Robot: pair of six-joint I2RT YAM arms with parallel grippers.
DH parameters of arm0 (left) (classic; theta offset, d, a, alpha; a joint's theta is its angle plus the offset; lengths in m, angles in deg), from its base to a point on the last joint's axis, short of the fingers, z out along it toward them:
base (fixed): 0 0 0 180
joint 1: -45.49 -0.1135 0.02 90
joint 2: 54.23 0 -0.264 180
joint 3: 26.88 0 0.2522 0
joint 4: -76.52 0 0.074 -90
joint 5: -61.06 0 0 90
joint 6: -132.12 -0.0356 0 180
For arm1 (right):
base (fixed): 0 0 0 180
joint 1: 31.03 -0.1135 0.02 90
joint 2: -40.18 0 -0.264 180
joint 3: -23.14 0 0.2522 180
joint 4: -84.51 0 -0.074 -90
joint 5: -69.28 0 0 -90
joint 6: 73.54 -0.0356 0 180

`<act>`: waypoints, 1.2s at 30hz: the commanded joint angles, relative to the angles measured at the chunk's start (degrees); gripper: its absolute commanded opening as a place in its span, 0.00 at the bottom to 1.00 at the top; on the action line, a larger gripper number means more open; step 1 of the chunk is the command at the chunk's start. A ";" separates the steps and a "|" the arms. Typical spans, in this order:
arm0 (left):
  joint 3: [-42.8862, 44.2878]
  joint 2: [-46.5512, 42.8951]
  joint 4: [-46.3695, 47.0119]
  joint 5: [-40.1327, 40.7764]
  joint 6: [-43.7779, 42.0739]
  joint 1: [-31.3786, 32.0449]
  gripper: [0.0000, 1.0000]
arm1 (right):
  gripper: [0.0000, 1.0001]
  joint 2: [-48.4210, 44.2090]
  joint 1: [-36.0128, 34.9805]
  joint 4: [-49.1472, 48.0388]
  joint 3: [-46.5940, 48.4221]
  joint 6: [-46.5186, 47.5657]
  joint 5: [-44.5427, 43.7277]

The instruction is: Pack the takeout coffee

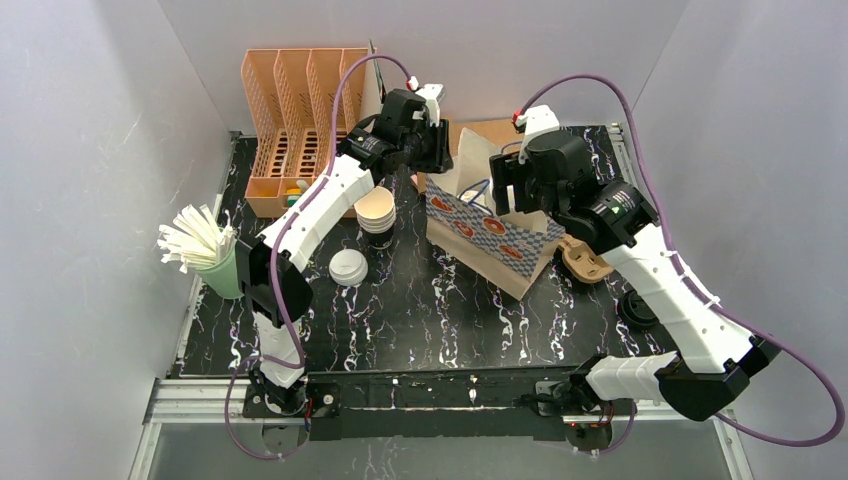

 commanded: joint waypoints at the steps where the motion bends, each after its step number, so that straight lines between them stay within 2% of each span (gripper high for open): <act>1: 0.42 -0.41 -0.42 0.27 -1.18 0.09 0.22 | 0.44 -0.91 1.14 6.57 2.01 -4.35 2.39; 3: -0.12 -1.18 -0.71 0.25 -1.14 0.15 0.09 | 0.44 -0.31 1.38 9.50 3.06 -5.19 2.89; 6: -1.54 -2.91 -0.99 -0.15 -0.63 0.17 0.00 | 0.40 1.46 1.42 14.98 6.29 -7.15 1.66; 10: -3.00 -4.63 -1.38 -2.29 0.61 0.17 0.00 | 0.35 3.96 1.42 23.53 12.22 -9.95 -1.29; 16: -3.18 -5.41 -4.32 -3.74 2.40 0.17 0.00 | 0.38 6.24 1.48 32.12 16.48 -12.55 -6.45; 25: -0.41 -7.53 -11.26 -5.78 3.07 0.17 0.00 | 0.39 5.33 2.35 32.28 15.11 -11.02 -4.06; 31: 0.22 -10.29 -18.23 -3.87 1.51 0.17 0.00 | 0.38 5.55 2.56 32.16 14.75 -8.21 -4.42; 36: 3.03 -10.34 -22.81 -0.74 0.48 -0.07 0.00 | 0.37 4.73 2.52 28.26 13.25 -2.74 4.65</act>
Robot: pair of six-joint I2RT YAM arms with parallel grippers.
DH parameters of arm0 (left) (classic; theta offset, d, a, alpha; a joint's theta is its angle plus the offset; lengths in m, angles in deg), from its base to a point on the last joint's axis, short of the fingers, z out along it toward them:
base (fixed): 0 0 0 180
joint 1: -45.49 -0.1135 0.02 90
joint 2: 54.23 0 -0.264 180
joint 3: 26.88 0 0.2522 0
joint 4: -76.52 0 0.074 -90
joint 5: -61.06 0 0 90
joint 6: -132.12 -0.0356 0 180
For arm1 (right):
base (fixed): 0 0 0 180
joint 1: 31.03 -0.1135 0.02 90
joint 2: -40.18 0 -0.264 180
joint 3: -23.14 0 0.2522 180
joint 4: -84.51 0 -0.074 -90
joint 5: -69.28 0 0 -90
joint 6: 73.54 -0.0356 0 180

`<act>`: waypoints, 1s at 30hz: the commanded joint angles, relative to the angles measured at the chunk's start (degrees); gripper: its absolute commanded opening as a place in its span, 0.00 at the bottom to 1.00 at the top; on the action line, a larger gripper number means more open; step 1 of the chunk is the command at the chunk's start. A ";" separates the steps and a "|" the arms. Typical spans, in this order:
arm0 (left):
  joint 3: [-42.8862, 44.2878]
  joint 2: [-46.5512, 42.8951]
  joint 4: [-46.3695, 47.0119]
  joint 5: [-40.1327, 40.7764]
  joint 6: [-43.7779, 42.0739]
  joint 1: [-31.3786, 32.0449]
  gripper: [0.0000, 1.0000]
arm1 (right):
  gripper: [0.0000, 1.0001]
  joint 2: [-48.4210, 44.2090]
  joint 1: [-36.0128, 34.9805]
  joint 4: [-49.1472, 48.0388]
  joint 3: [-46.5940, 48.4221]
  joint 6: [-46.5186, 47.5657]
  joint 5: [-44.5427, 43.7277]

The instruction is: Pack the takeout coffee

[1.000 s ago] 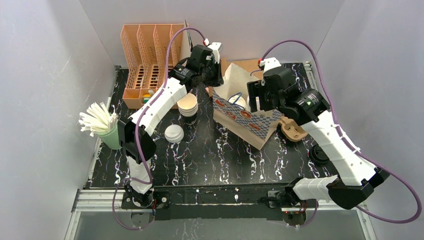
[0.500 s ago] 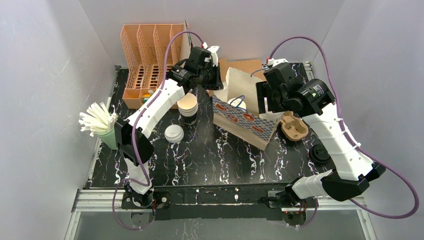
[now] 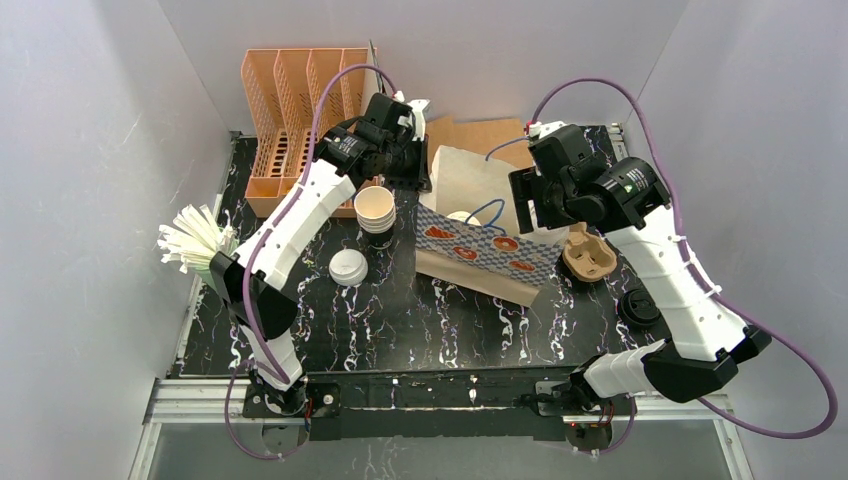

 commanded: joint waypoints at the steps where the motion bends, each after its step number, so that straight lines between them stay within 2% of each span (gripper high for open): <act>1: 3.67 -3.35 -6.28 2.48 -1.44 -0.25 0.00 | 0.37 -1.47 0.27 -4.58 -1.36 6.42 10.01; 9: 4.67 -0.23 -0.82 5.45 1.54 -3.73 0.00 | 0.36 -0.99 0.22 -10.25 -2.88 9.32 28.31; 15: 9.53 5.95 5.88 4.10 4.62 -4.84 0.00 | 0.34 -0.42 0.18 -13.88 -3.74 10.03 36.48; 19: 13.72 10.19 7.01 1.01 5.62 -4.84 0.00 | 0.34 0.96 -0.09 -15.84 -3.17 10.12 38.79; 26: 12.30 11.96 11.02 -4.66 7.98 -4.84 0.00 | 0.33 4.24 -3.10 -18.18 -1.58 10.86 37.22; 30: 12.08 11.88 11.44 -5.55 7.98 -4.75 0.00 | 0.33 4.80 -3.33 -18.66 -0.09 9.21 28.47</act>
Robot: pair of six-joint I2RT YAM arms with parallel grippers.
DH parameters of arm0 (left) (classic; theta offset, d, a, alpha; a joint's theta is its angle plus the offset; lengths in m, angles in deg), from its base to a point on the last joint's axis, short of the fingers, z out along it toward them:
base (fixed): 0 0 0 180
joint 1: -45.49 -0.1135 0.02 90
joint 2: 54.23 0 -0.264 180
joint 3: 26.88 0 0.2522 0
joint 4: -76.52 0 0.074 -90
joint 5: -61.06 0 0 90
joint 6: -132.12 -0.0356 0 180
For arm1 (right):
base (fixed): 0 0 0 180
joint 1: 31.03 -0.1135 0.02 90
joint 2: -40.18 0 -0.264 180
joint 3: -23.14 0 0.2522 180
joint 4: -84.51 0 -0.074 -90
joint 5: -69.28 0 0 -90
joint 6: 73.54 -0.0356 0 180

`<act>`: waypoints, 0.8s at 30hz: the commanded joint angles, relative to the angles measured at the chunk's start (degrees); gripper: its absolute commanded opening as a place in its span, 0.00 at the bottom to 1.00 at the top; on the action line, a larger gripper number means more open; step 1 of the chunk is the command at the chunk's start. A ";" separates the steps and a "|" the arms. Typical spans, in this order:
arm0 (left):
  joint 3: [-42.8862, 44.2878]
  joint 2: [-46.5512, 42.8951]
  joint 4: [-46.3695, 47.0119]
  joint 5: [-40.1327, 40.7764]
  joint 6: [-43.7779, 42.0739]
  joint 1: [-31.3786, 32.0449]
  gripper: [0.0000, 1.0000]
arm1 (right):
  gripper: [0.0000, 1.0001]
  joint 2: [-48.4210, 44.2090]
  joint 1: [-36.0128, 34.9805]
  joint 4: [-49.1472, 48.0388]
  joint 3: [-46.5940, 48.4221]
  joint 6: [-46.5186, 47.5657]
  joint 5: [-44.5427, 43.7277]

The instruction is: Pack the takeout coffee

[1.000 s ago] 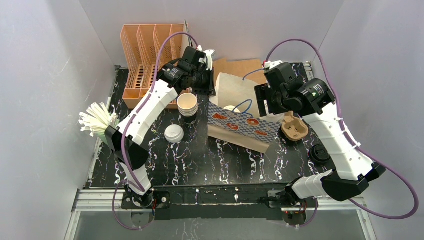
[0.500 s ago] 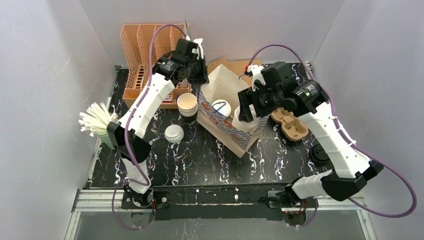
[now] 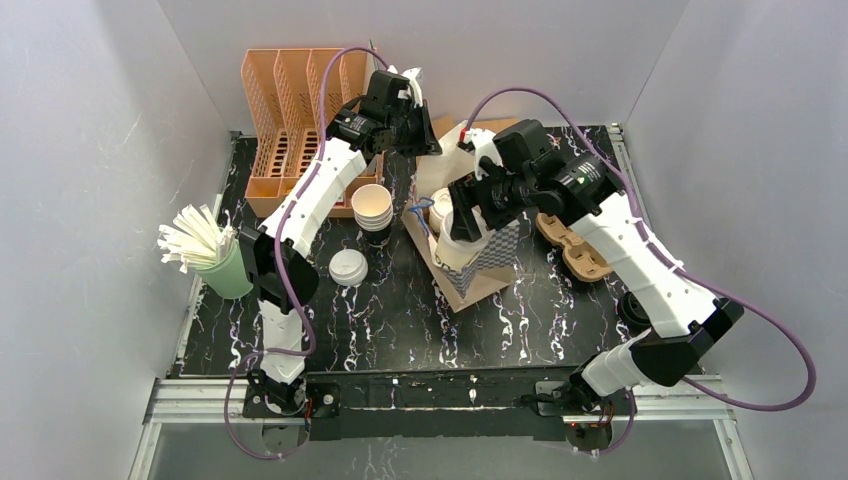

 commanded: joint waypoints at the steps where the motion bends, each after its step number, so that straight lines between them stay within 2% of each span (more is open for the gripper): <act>1: 0.19 -1.13 1.70 -2.86 0.49 0.28 0.00 | 0.33 0.00 -0.43 -2.22 3.92 -0.65 -9.09; 7: -6.86 -6.34 5.45 -3.40 -0.84 0.28 0.00 | 0.32 1.75 -0.43 -0.24 4.28 1.04 -19.31; 12: -11.88 -9.69 9.03 -4.47 -1.61 0.28 0.00 | 0.32 1.04 -0.42 -2.21 0.47 2.90 -20.24; 18: -11.94 -10.81 10.05 -3.88 -1.86 0.23 0.00 | 0.32 0.21 -0.42 -2.56 -3.45 3.18 -19.59; 24: -13.27 -12.75 11.89 -3.67 -1.40 0.28 0.00 | 0.31 -5.70 -0.44 -4.69 -11.53 2.93 -20.58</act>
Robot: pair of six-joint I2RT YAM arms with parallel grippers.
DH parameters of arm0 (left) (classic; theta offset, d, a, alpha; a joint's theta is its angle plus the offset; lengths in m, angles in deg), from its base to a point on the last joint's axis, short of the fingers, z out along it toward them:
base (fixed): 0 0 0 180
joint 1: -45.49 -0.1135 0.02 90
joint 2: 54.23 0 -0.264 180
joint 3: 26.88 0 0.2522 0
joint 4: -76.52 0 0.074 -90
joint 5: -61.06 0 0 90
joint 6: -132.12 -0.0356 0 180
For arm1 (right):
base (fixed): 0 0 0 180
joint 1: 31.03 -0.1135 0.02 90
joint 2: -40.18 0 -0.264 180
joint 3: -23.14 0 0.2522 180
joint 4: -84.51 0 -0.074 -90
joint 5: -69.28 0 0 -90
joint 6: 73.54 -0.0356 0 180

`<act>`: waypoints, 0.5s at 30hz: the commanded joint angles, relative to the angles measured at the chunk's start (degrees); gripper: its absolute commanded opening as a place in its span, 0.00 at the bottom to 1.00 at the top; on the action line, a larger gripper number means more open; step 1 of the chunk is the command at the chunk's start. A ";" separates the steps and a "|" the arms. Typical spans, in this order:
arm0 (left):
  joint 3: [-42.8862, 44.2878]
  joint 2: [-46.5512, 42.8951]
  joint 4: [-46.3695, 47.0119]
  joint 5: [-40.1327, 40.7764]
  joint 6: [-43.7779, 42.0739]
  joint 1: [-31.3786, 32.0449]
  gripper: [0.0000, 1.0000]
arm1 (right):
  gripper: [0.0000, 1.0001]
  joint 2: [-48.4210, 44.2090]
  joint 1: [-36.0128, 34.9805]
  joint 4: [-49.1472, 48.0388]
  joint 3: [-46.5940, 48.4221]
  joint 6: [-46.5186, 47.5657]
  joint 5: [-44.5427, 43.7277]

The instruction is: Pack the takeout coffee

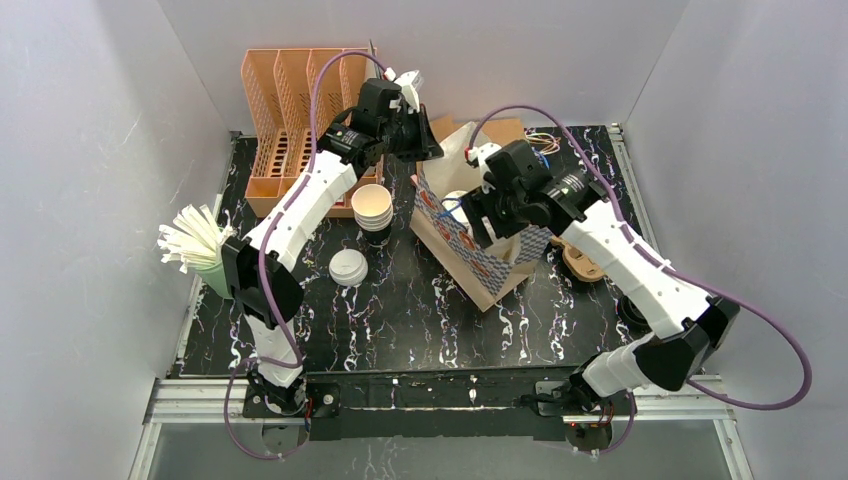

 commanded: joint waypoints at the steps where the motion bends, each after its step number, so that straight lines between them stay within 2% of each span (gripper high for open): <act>1: -1.83 -5.33 2.62 -0.85 -0.02 0.13 0.00 | 0.31 -6.70 0.05 -3.08 -5.33 0.63 -1.77; 6: -3.96 -5.98 2.41 -2.16 1.44 0.13 0.00 | 0.31 -9.20 0.01 -4.35 -10.06 -0.45 -3.63; 15: -2.97 -6.44 -9.25 -0.72 3.20 0.13 0.00 | 0.28 -5.10 1.99 -3.23 -3.65 -1.58 -10.23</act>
